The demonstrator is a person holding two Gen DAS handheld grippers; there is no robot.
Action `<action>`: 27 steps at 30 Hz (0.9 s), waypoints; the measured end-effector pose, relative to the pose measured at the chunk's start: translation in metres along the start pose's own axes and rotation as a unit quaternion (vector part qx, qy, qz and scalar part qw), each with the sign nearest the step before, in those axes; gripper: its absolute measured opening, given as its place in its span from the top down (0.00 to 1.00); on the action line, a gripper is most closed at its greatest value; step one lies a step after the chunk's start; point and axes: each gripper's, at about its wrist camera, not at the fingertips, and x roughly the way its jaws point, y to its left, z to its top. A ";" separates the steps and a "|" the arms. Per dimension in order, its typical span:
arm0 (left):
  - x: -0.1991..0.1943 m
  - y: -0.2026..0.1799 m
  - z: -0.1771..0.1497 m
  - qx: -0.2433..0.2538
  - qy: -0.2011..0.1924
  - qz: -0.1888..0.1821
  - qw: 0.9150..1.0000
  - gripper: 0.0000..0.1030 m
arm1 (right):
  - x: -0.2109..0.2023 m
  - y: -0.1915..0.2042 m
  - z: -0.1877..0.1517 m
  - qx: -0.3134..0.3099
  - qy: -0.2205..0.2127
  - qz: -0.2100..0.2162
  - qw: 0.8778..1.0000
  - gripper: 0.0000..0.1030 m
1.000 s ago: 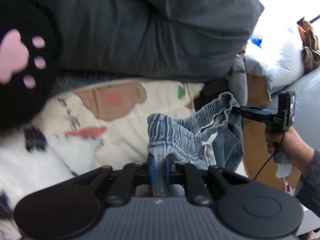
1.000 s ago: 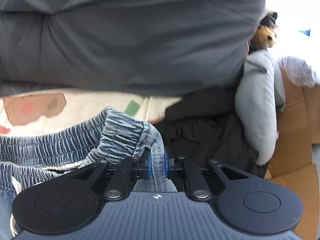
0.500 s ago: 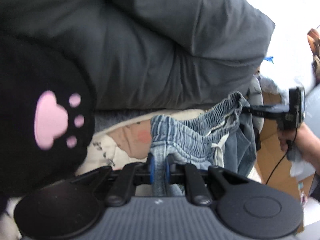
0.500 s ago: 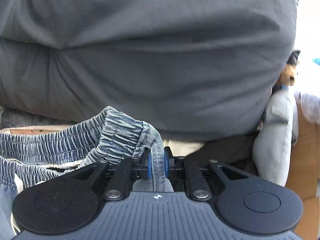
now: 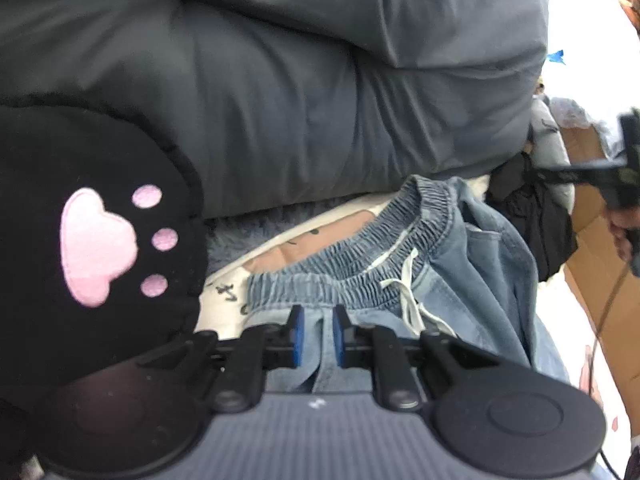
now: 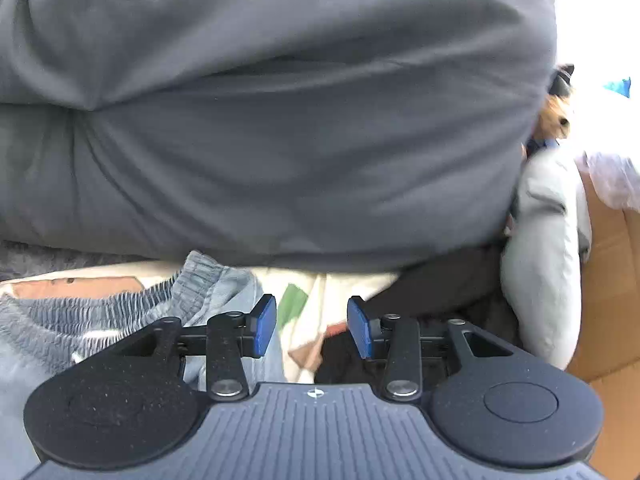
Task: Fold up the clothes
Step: 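Open the right gripper, then the left gripper, releasing the waistband, then move the right gripper to a jeans leg hem and close on it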
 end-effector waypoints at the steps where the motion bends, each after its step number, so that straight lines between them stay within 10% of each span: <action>1: 0.001 -0.001 -0.001 0.003 0.002 0.003 1.000 0.86 | -0.004 -0.004 -0.007 -0.001 0.003 -0.003 1.000 0.55; 27: 0.012 -0.115 -0.032 0.057 0.041 -0.102 0.992 0.77 | -0.211 -0.023 -0.339 0.194 0.082 -0.039 0.977 0.54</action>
